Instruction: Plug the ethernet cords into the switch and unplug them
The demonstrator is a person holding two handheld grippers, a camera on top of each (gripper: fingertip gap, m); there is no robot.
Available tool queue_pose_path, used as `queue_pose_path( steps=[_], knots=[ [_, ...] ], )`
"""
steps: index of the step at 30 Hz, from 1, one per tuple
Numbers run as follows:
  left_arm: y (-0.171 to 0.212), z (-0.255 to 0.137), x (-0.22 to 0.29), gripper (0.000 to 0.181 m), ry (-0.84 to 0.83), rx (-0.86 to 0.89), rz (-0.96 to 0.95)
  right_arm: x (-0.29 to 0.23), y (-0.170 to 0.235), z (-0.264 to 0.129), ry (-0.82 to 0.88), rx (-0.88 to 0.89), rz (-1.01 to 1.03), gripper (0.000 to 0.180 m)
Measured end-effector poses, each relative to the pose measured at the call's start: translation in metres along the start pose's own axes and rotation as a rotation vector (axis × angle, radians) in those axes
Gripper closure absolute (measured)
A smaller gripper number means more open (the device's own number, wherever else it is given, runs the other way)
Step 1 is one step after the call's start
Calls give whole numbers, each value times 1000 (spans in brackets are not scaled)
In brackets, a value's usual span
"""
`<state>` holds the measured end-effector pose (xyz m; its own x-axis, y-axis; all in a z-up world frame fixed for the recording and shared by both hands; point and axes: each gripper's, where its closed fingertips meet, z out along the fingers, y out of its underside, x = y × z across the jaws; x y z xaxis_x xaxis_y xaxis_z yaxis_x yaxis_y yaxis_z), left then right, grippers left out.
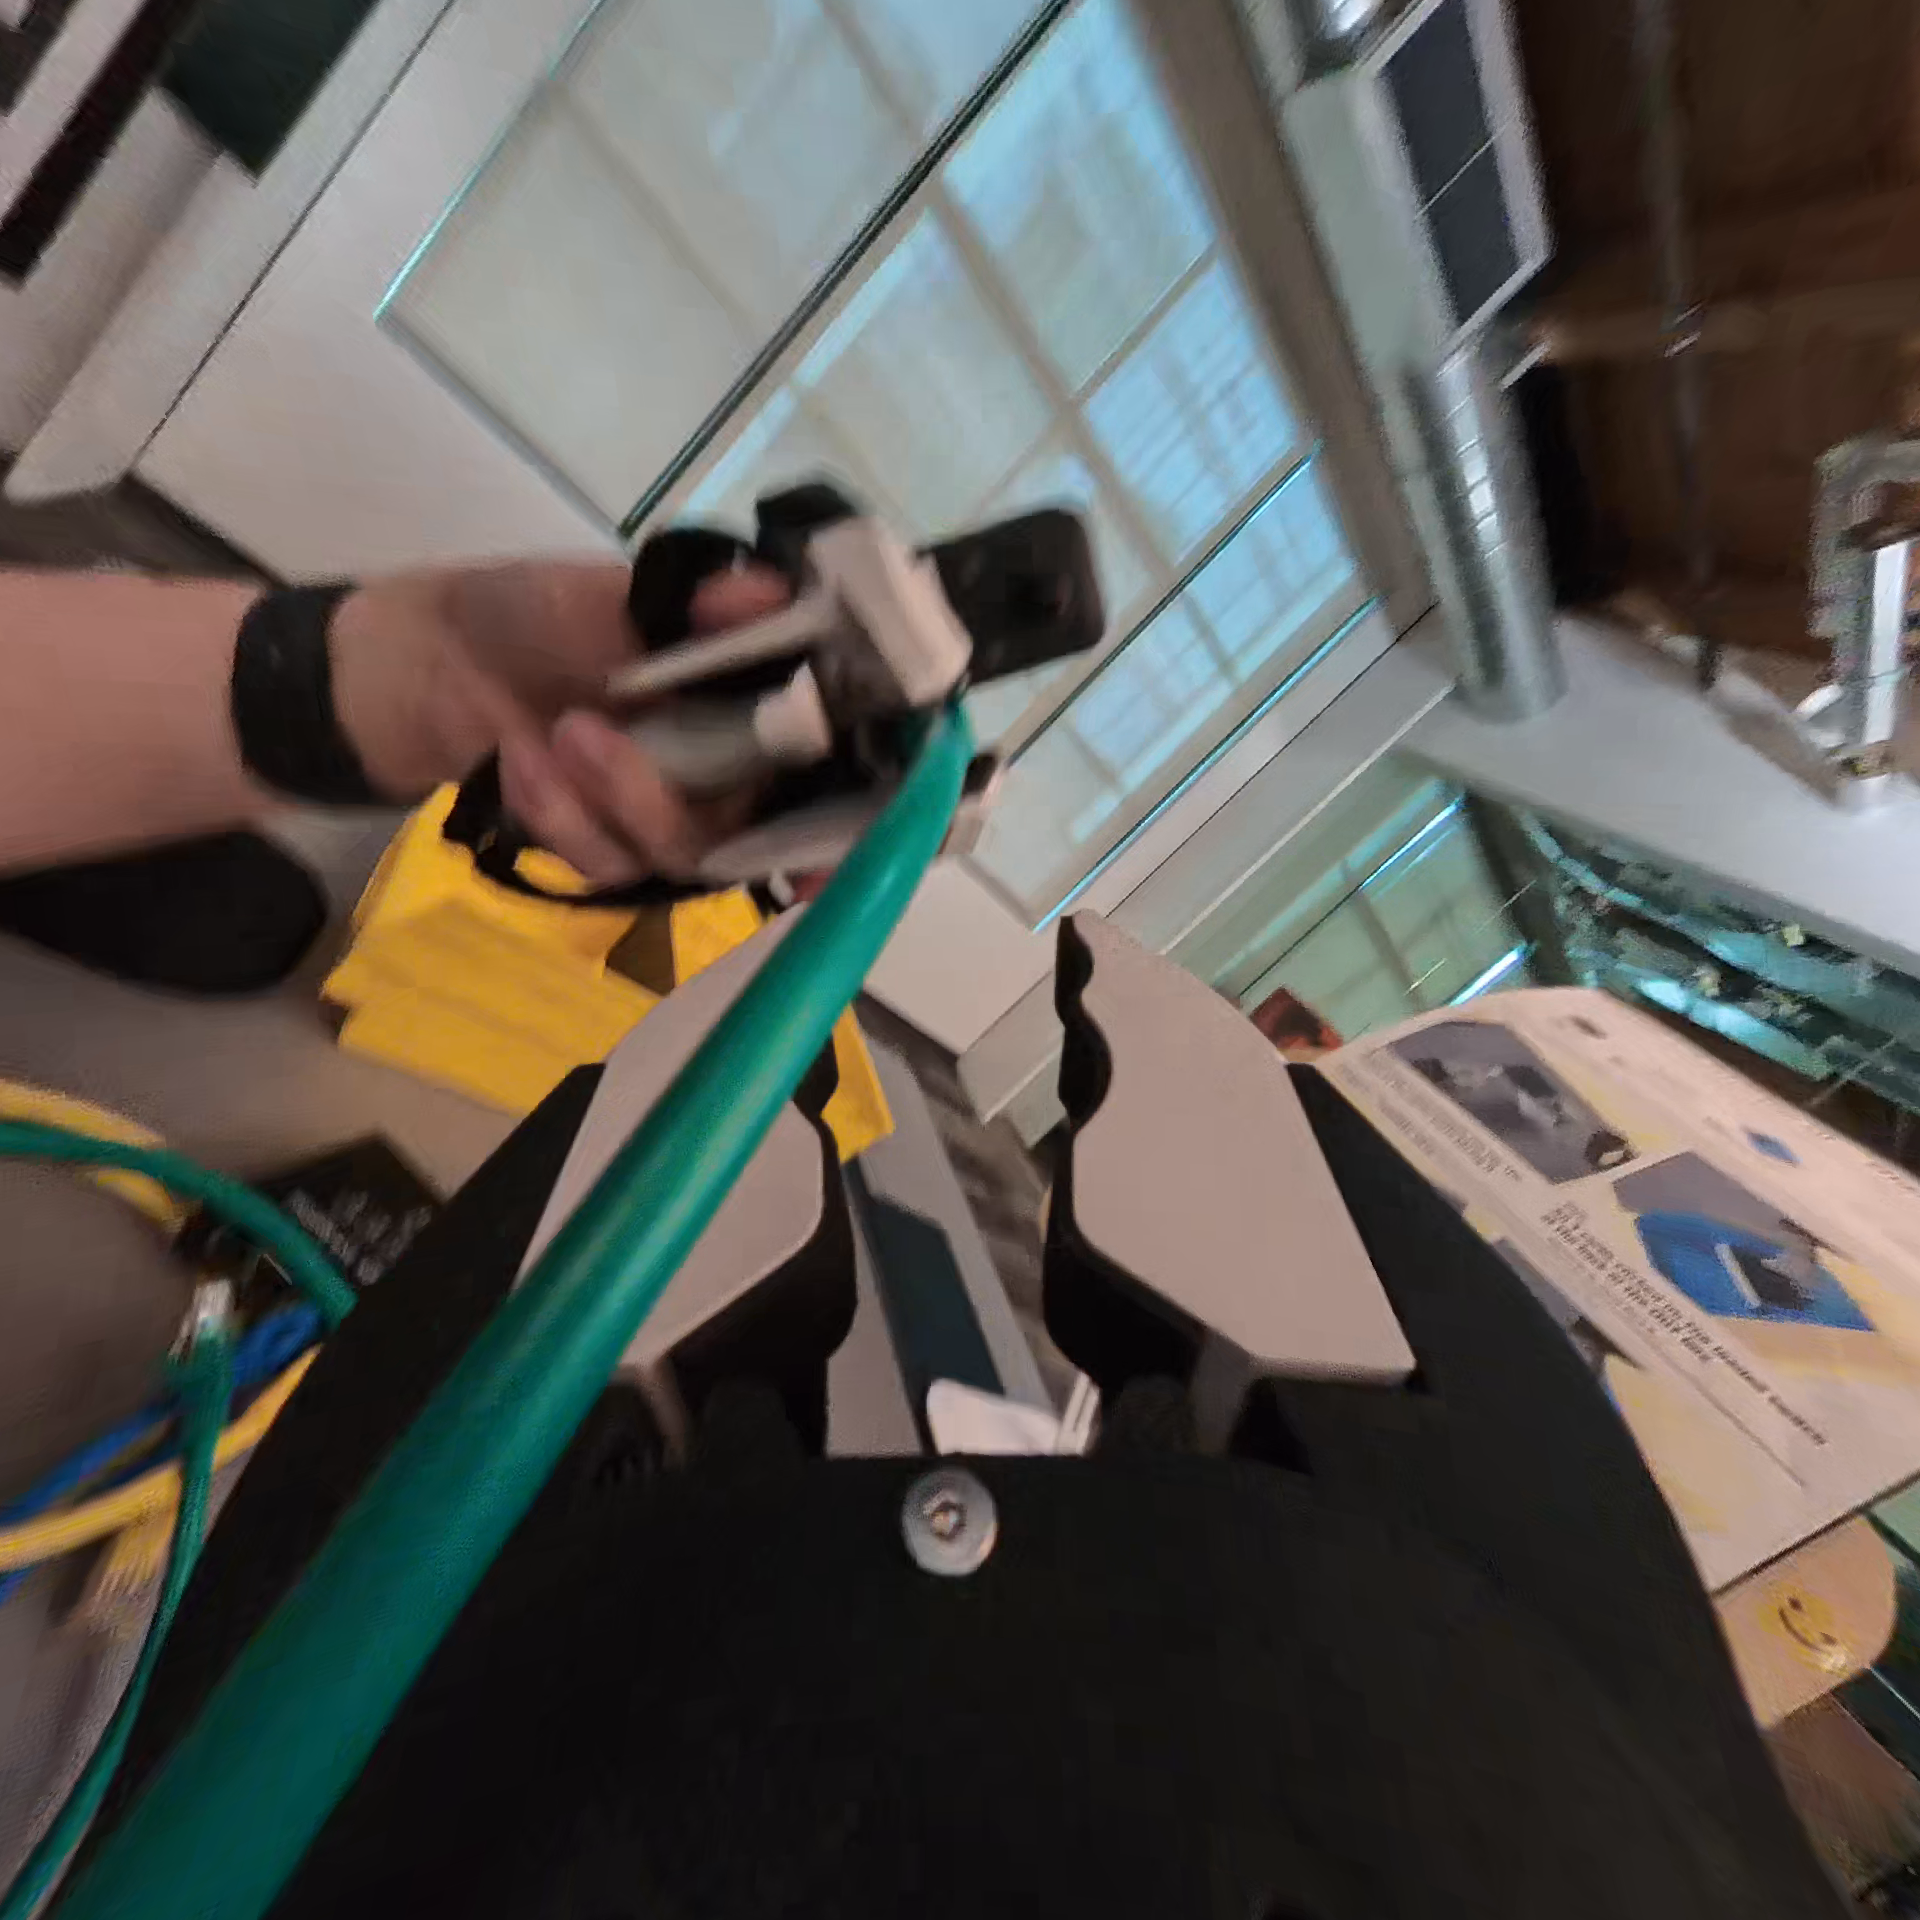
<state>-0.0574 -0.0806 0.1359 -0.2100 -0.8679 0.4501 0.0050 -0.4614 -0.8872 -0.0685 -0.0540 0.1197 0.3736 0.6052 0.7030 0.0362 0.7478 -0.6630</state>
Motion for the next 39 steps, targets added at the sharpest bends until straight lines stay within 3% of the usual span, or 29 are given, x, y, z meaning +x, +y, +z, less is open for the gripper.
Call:
queue_pose_path(
  steps=[1, 4, 12, 15, 26, 33, 39],
  knots=[
    [0, -1, -2, 167, 2, 0, -20, 4, -10, -1, 32, 41, 13, 140],
    [3, -2, -12, 167, -5, -1, -88, 9, -30, -6, 40, 117, 54, 153],
    [7, -4, -28, 168, -31, 2, -186, -2, -8, -4, -69, -104, -13, 173],
    [7, -4, -31, 166, -46, 2, -187, -2, -4, -4, -85, -161, -12, 174],
    [3, -12, -32, 164, -68, 19, -185, 5, -10, -8, -80, -113, 62, 173],
    [5, -12, -37, 165, -120, 11, -196, 5, 12, -4, -52, -225, 33, 168],
    [3, -15, -40, 165, -142, 19, -185, 7, 15, 0, -18, -221, 45, 164]
  ],
)
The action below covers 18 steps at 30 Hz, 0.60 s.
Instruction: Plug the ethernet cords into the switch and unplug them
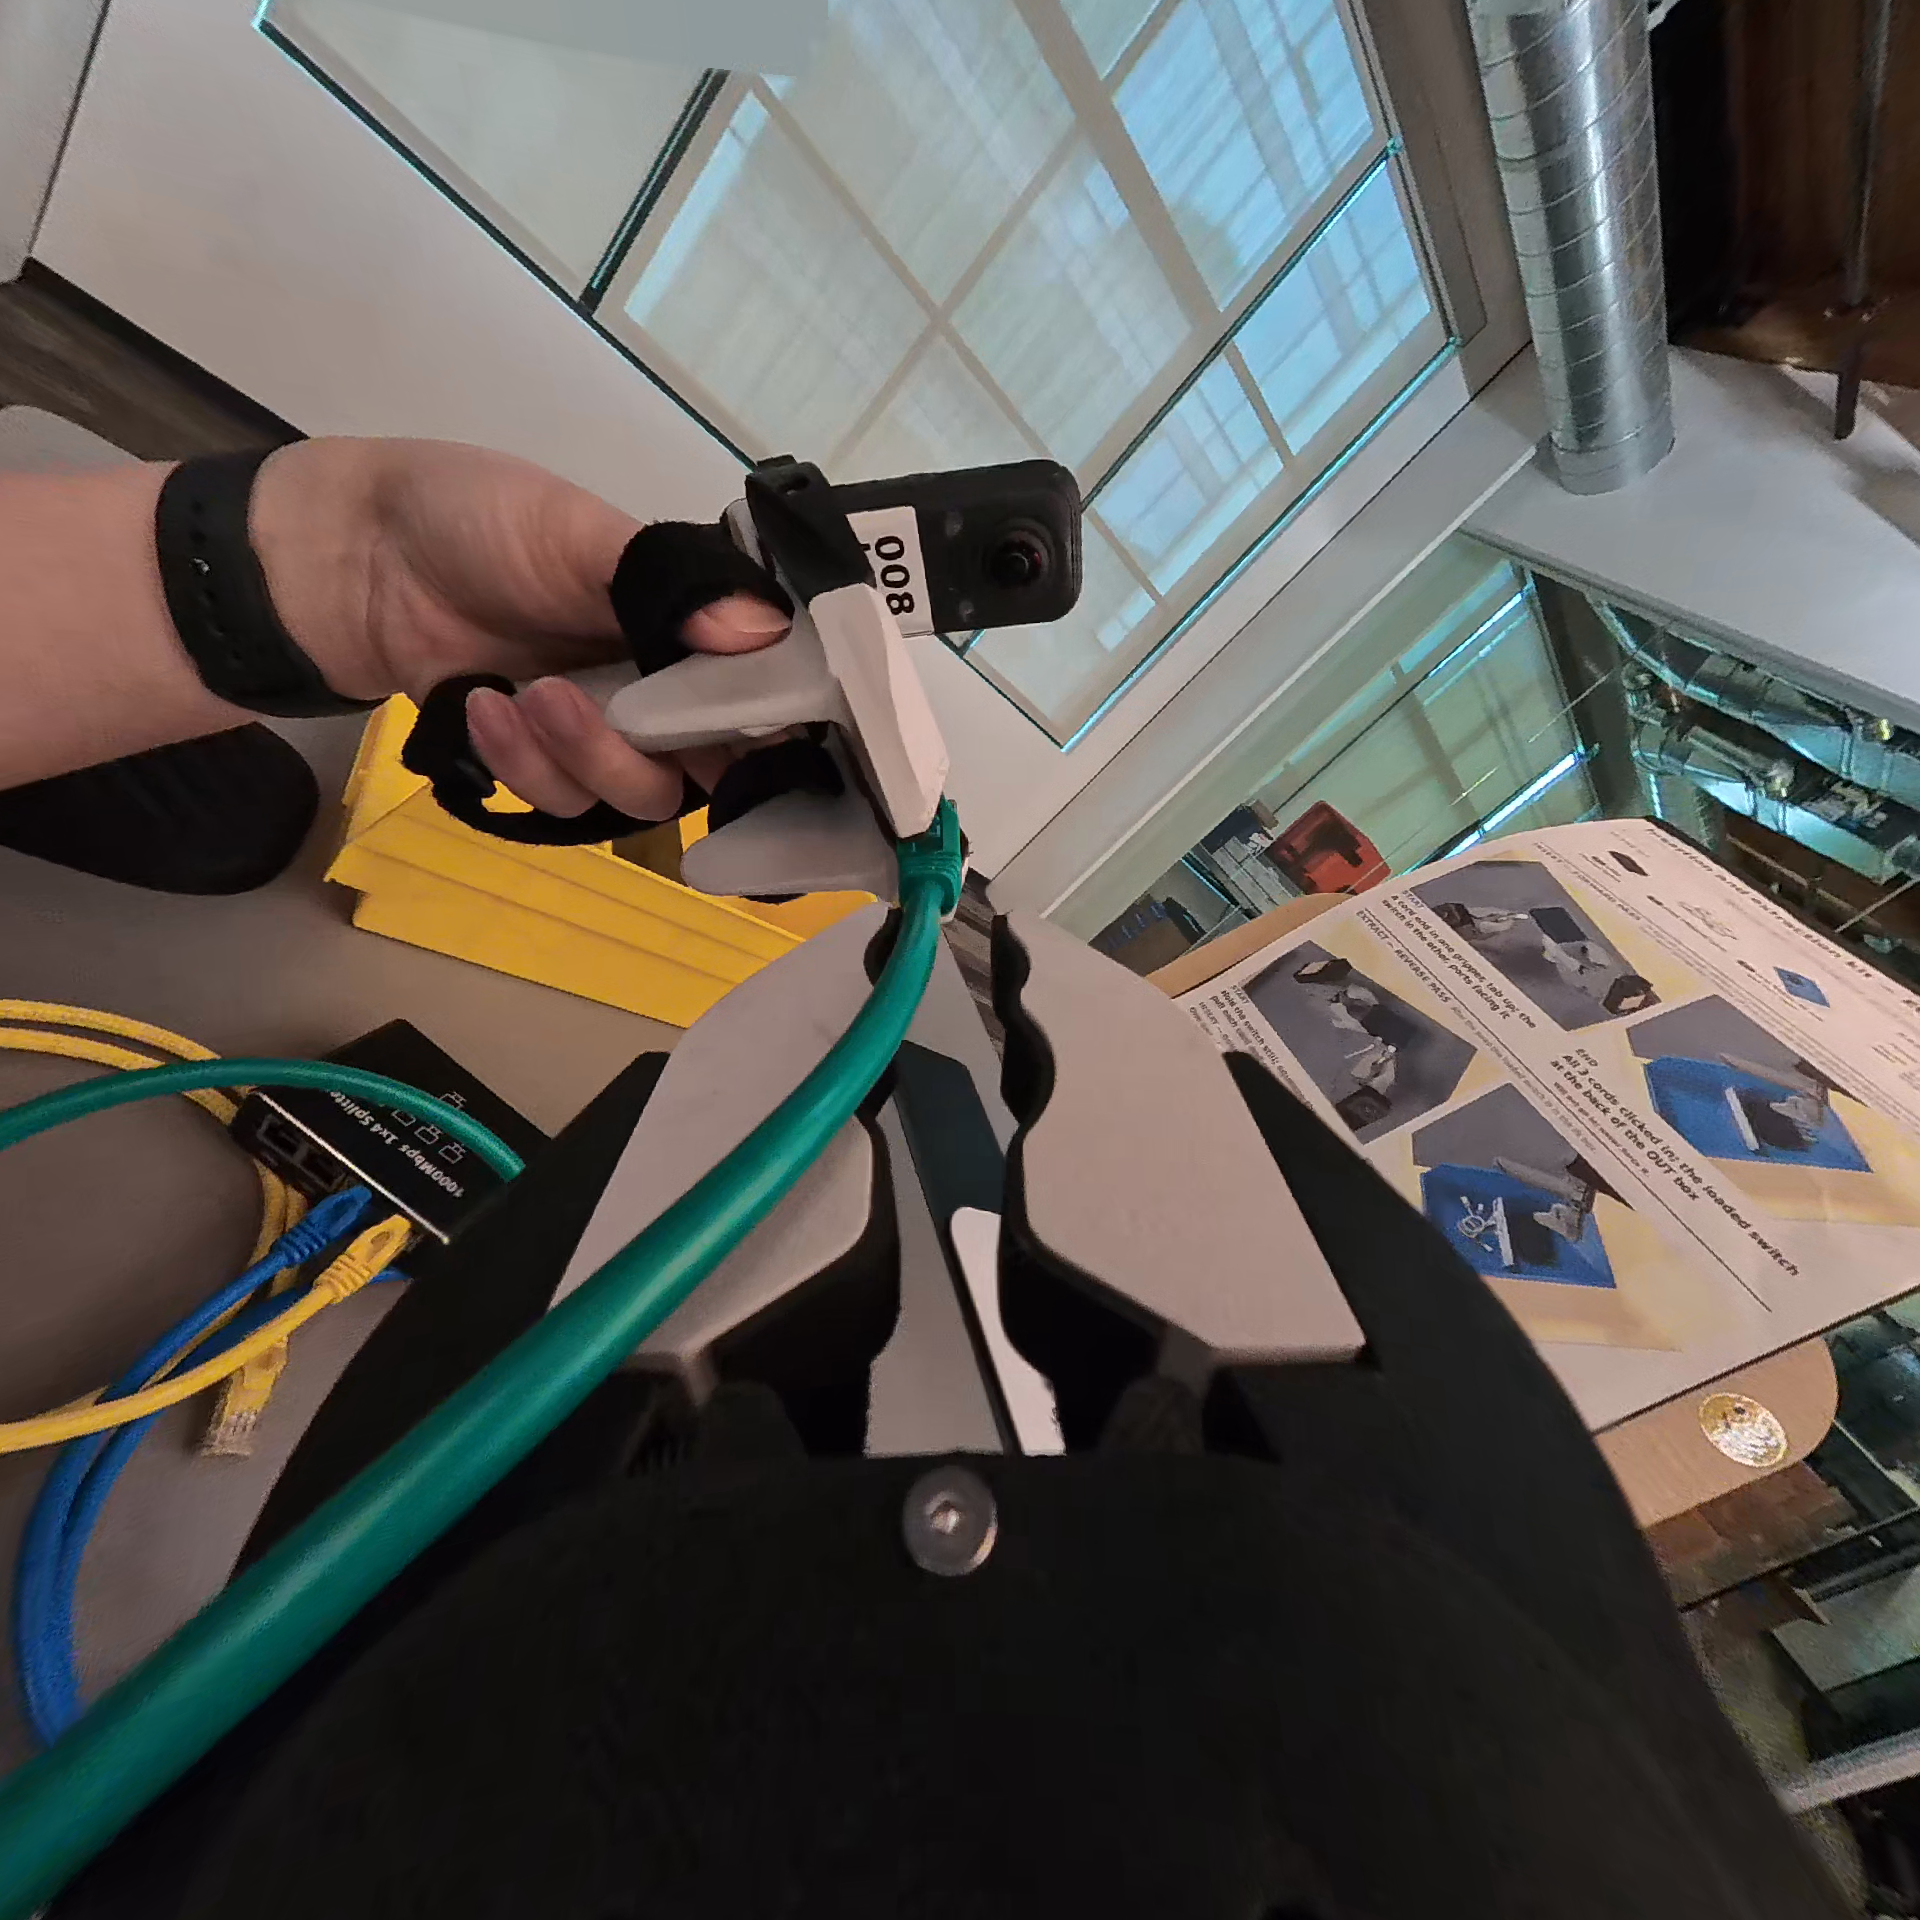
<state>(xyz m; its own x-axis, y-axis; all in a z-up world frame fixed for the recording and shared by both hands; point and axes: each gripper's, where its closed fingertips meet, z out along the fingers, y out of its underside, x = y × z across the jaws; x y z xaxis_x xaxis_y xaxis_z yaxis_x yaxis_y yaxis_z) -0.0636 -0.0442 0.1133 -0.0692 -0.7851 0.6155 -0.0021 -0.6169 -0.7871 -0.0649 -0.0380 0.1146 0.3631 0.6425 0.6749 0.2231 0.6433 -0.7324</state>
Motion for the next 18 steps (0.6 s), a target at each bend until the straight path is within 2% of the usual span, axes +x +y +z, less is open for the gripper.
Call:
queue_pose_path(
  steps=[18],
  knots=[
    [2, 3, 0, 166, -21, -10, 23, -4, -2, 8, 34, 24, -3, 168]
  ],
)
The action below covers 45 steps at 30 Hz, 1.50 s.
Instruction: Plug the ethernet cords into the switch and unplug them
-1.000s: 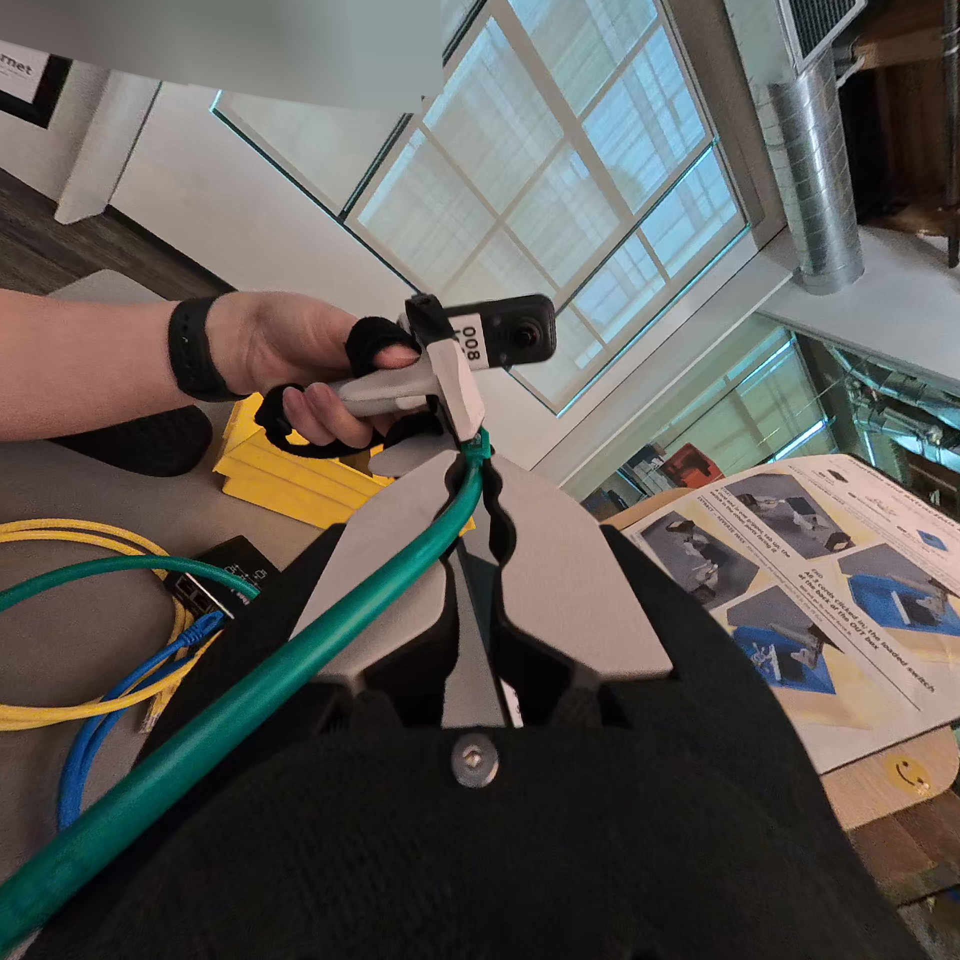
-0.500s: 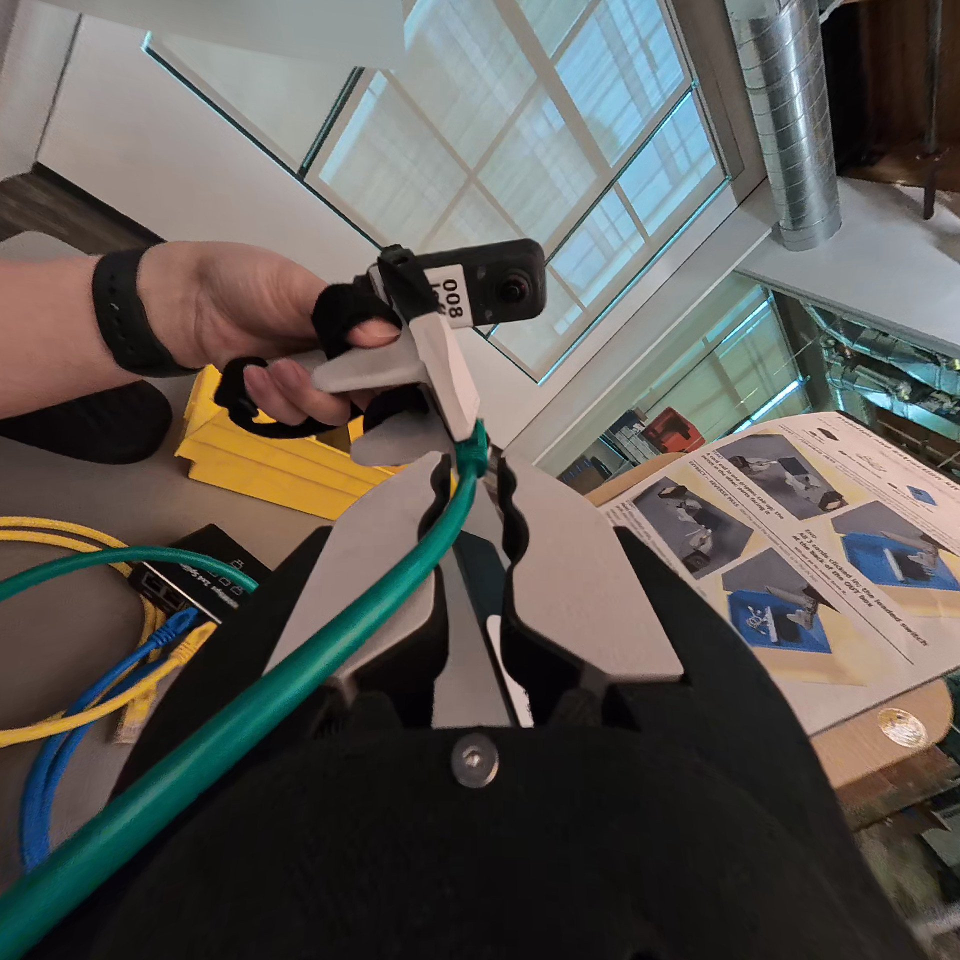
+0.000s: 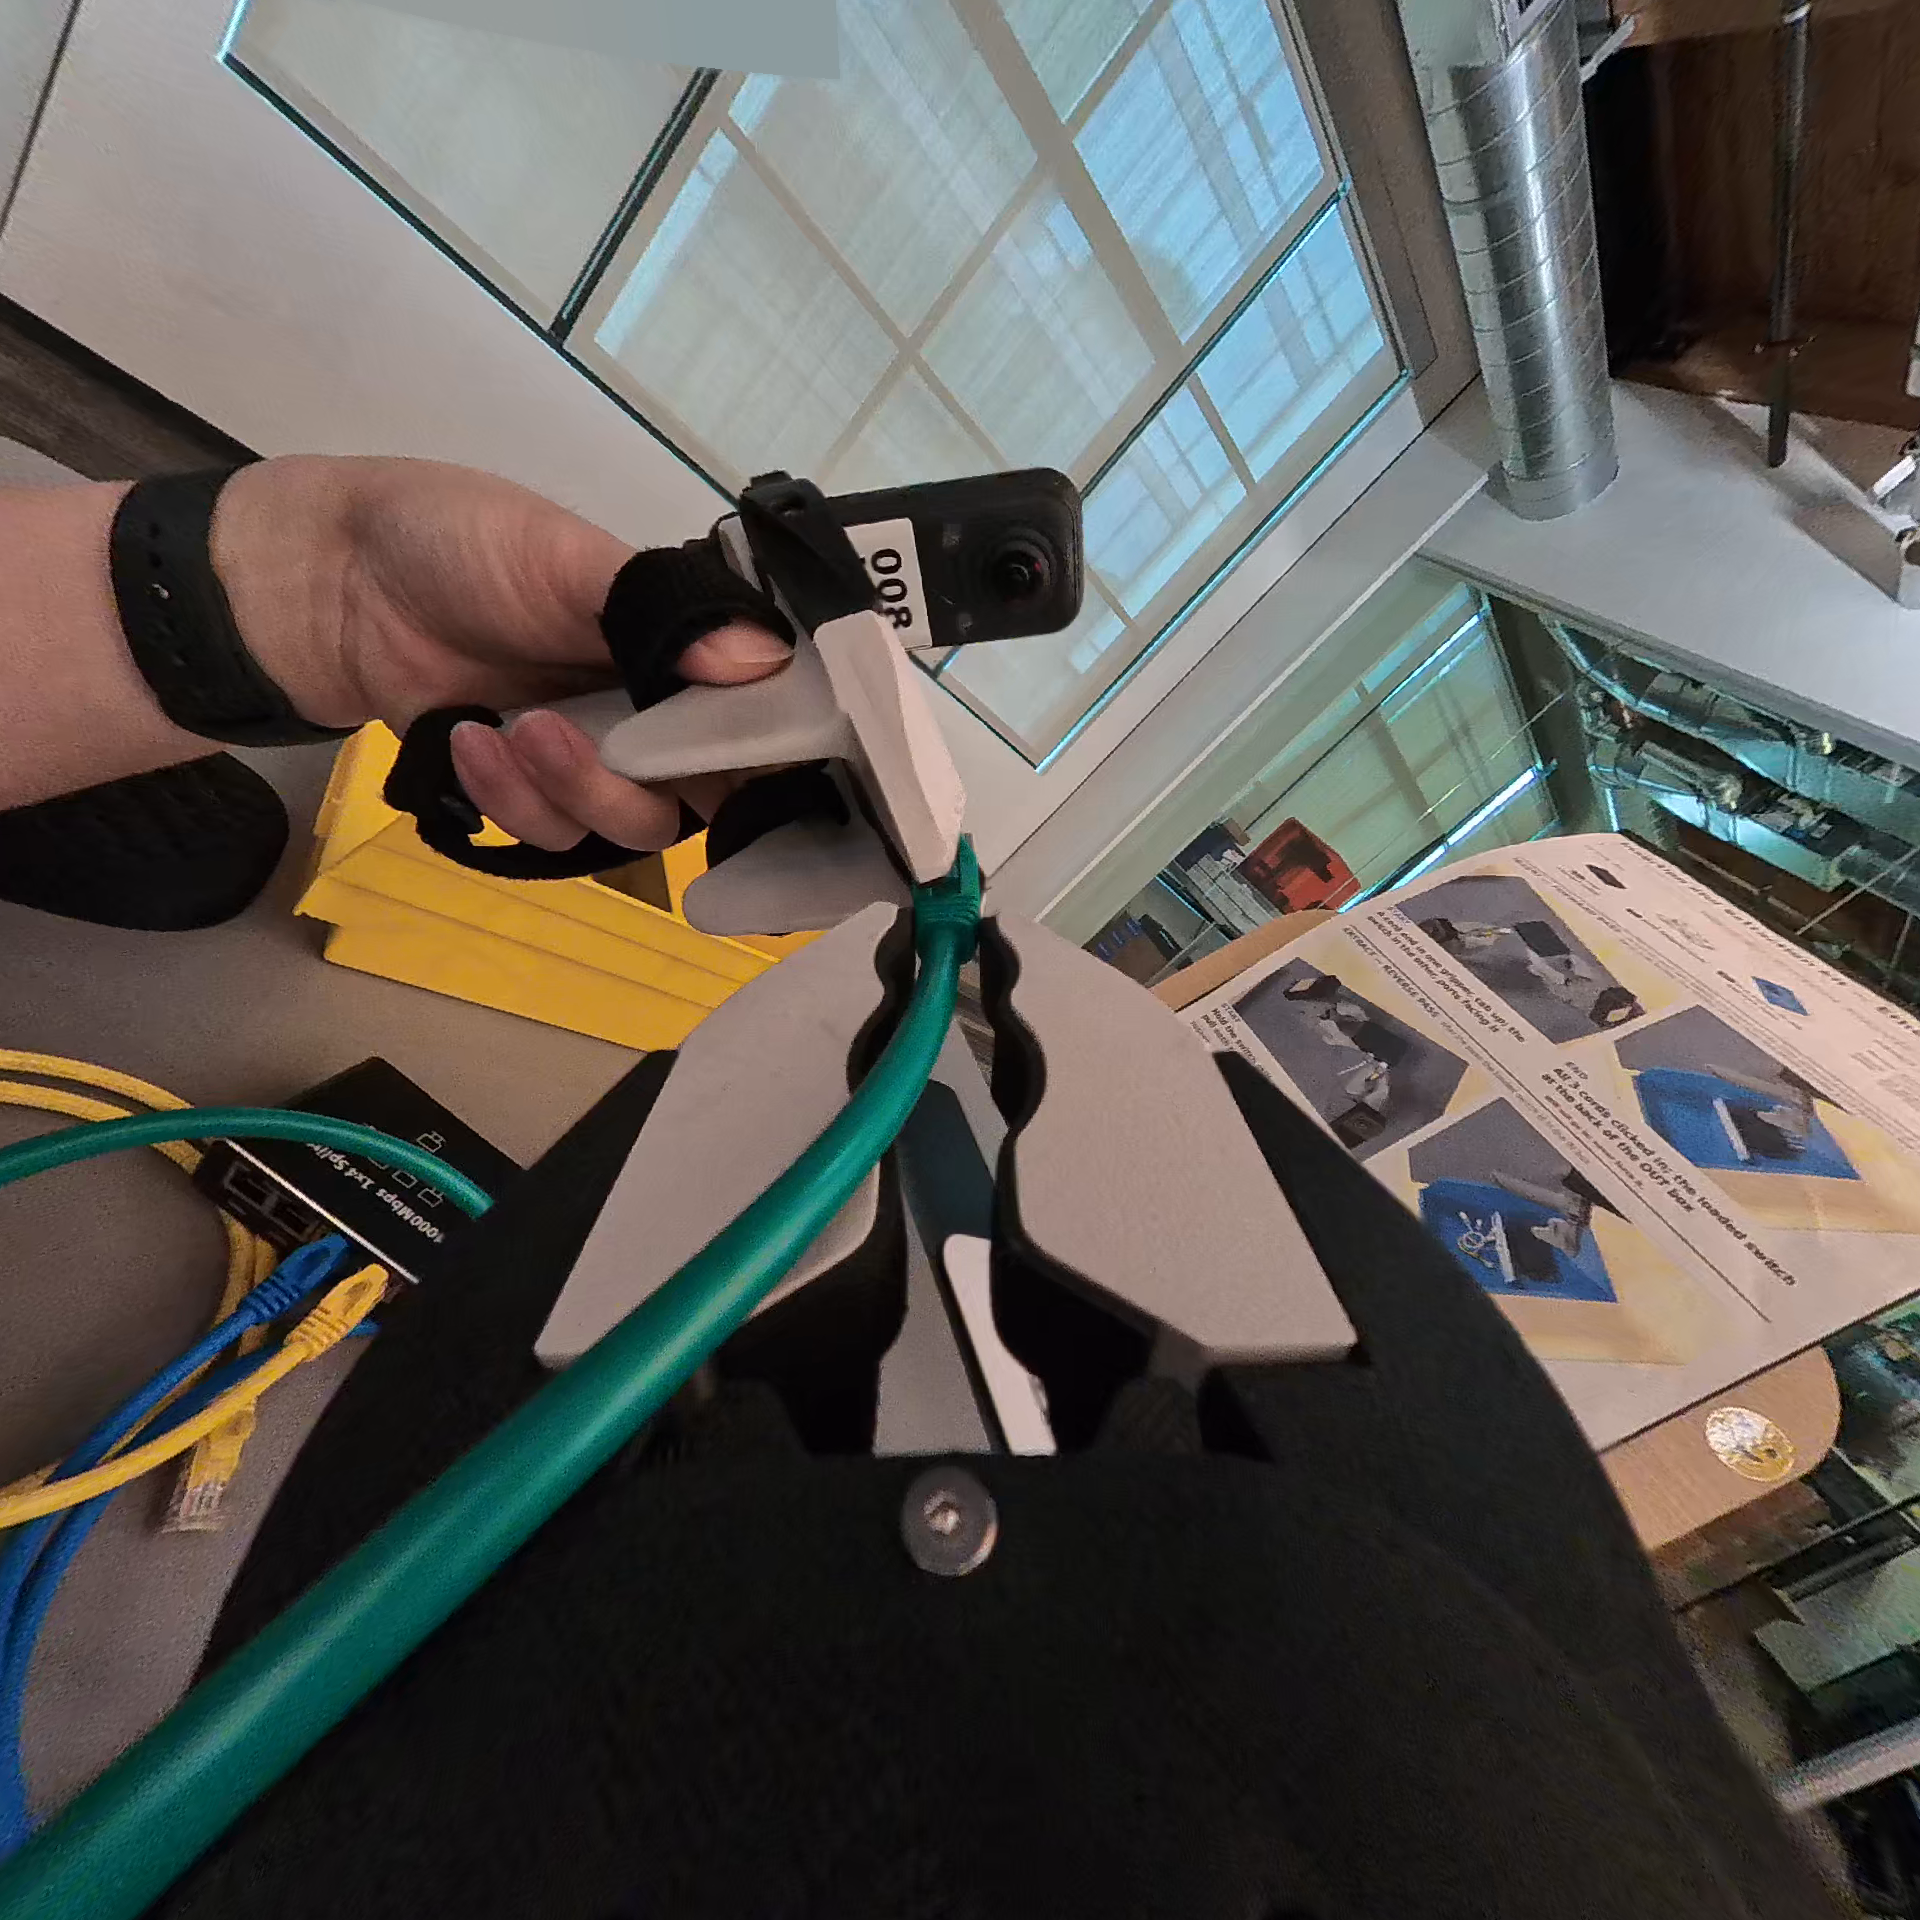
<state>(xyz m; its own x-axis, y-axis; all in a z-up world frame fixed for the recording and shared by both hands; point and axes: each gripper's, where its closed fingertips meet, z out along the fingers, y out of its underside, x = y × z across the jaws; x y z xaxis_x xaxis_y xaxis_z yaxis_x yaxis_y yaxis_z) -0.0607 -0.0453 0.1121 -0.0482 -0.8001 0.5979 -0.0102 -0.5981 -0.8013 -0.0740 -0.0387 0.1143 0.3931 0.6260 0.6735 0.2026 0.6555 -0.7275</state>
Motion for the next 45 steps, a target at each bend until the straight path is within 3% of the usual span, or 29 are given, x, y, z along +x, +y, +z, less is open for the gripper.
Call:
queue_pose_path(
  steps=[5, 8, 12, 17, 25, 31, 38, 45],
  knots=[
    [0, -1, 3, 164, 34, -6, -12, -1, -2, 0, 1, -3, -21, 168],
    [-2, -3, 0, 152, -8, -6, 45, 0, -4, 0, 24, -14, -61, 167],
    [-13, -23, -15, 141, -252, 11, 248, 7, -5, -5, 35, -26, -56, 168],
    [-17, -75, -19, 131, -614, -2, 441, 25, -14, -21, 66, -25, -55, 168],
    [90, -137, -66, 124, -934, -240, 361, 46, -34, -56, 57, -24, -55, 168],
    [166, -142, -94, 111, -912, -249, 164, 53, -52, -85, 42, -29, -35, 168],
    [195, -150, -127, 97, -1163, -389, 224, 44, -63, -83, 8, 3, -31, 168],
    [216, -147, -149, 98, -1145, -425, 139, 42, -63, -81, 2, 5, -35, 168]
  ],
)
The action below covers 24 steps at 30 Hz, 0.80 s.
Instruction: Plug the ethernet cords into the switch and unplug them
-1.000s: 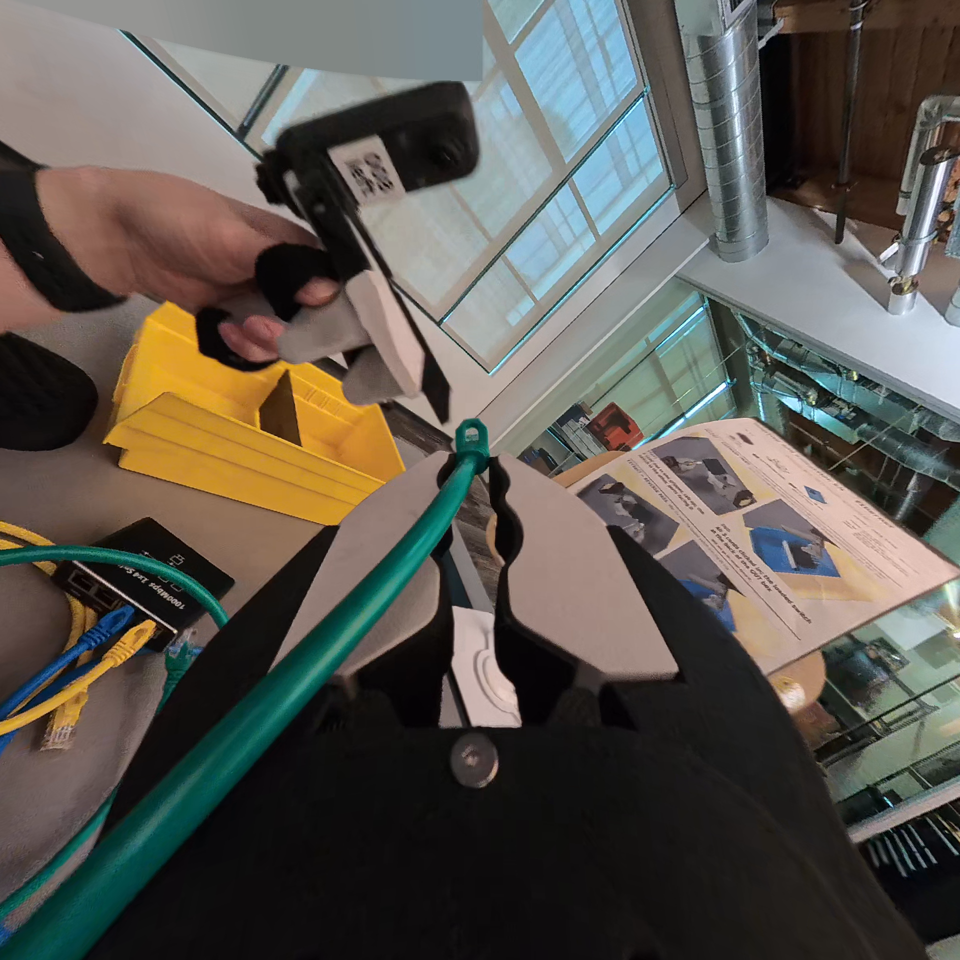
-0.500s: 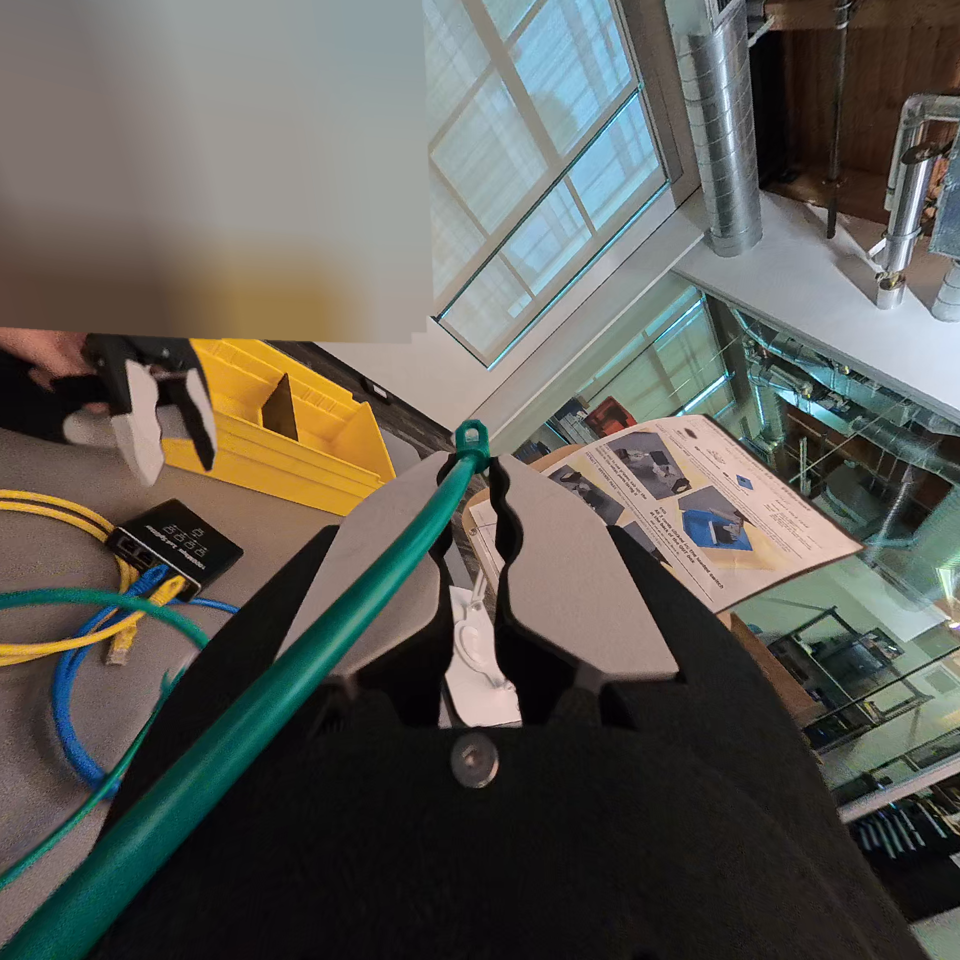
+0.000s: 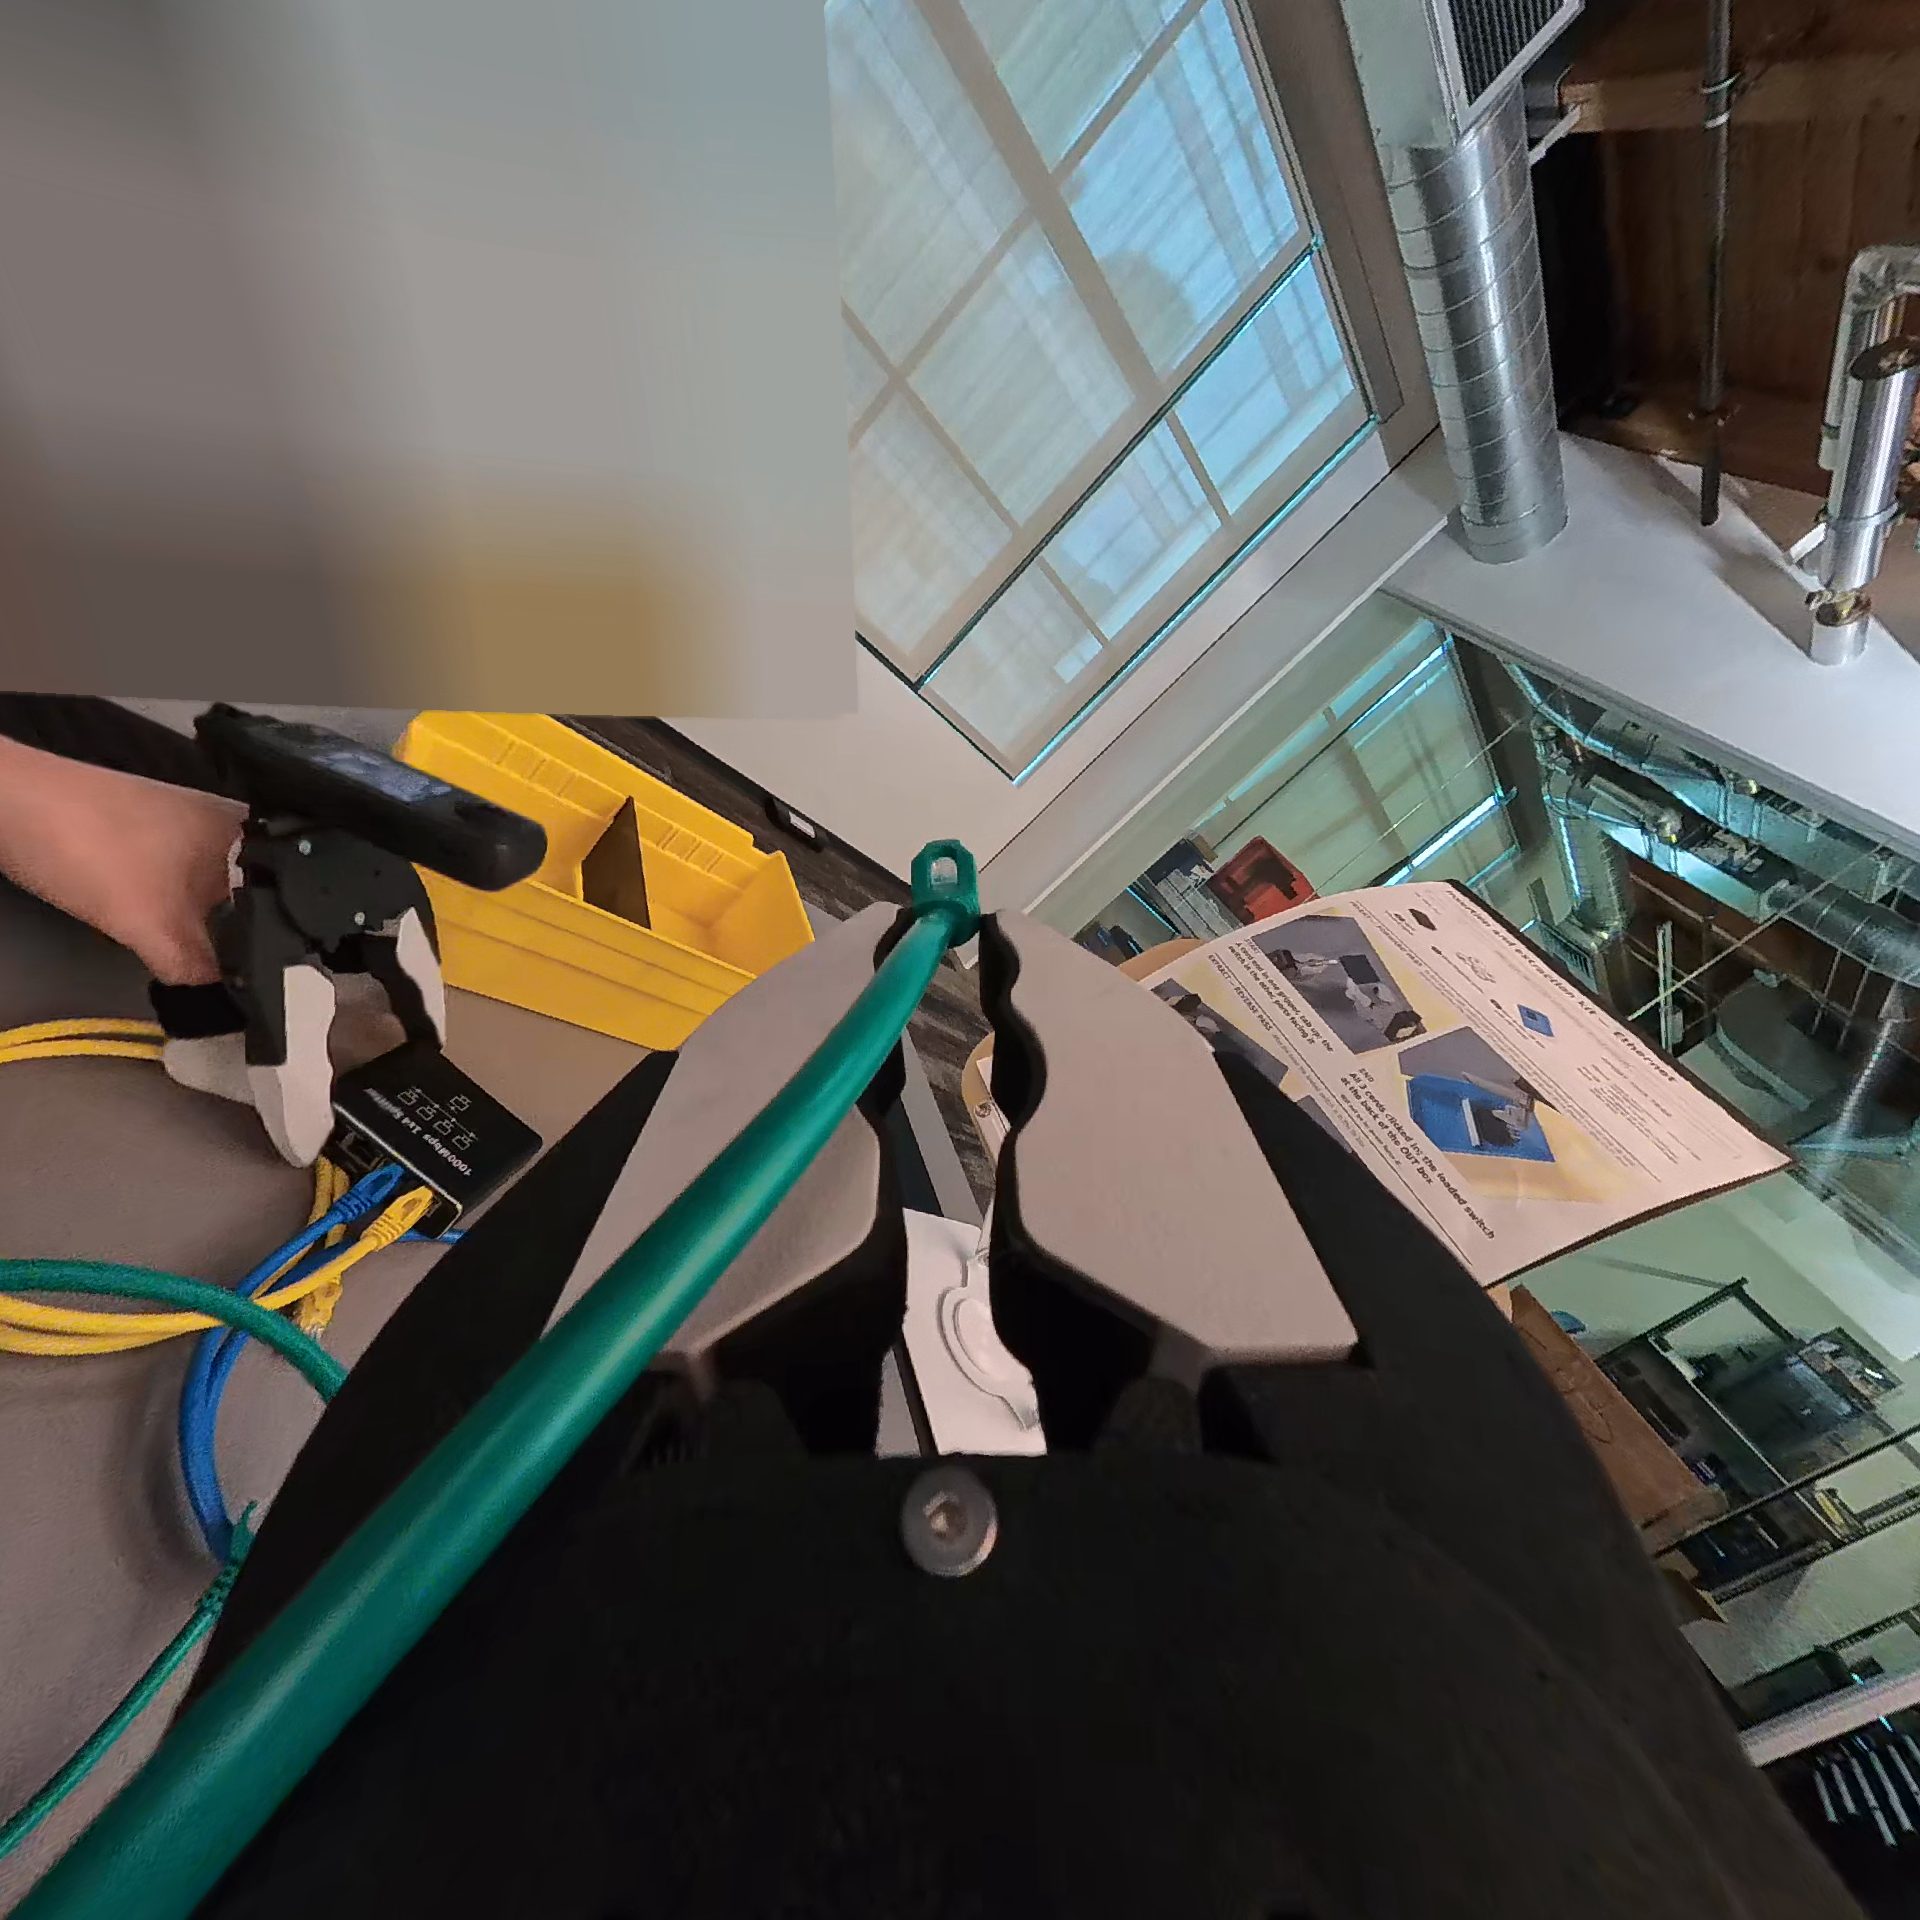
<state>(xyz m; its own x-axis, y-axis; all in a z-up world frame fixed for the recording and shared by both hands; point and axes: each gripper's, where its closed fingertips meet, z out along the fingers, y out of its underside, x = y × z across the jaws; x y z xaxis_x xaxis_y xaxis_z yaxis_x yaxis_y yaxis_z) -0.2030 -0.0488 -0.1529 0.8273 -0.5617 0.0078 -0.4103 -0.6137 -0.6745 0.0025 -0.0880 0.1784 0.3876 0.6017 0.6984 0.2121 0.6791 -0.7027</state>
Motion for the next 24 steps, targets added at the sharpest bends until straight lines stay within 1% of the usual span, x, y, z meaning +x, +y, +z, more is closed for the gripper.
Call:
queue_pose_path(
  steps=[8, 10, 11, 13, 14, 20, 24],
  knots=[
    [-1, 4, 2, 104, 22, 25, 42, -2, 4, 4, -6, -16, -6, 168],
    [-1, 7, 0, 86, 12, 27, 44, -4, 8, 7, -13, -35, -13, 168],
    [-3, 8, 0, 83, 12, 30, 41, -5, 10, 8, -15, -41, -15, 168],
    [-5, 10, 0, 87, 21, 38, 49, -7, 12, 11, -27, -49, -15, 169],
    [-7, 10, 2, 98, 37, 45, 63, -8, 13, 12, -31, -54, -16, 169],
    [-8, 9, 4, 100, 35, 55, 43, -11, 19, 17, -45, -73, -11, 168],
    [-15, 5, 5, 100, 93, 108, -62, -13, 24, 20, -55, -85, -6, 169]
  ],
)
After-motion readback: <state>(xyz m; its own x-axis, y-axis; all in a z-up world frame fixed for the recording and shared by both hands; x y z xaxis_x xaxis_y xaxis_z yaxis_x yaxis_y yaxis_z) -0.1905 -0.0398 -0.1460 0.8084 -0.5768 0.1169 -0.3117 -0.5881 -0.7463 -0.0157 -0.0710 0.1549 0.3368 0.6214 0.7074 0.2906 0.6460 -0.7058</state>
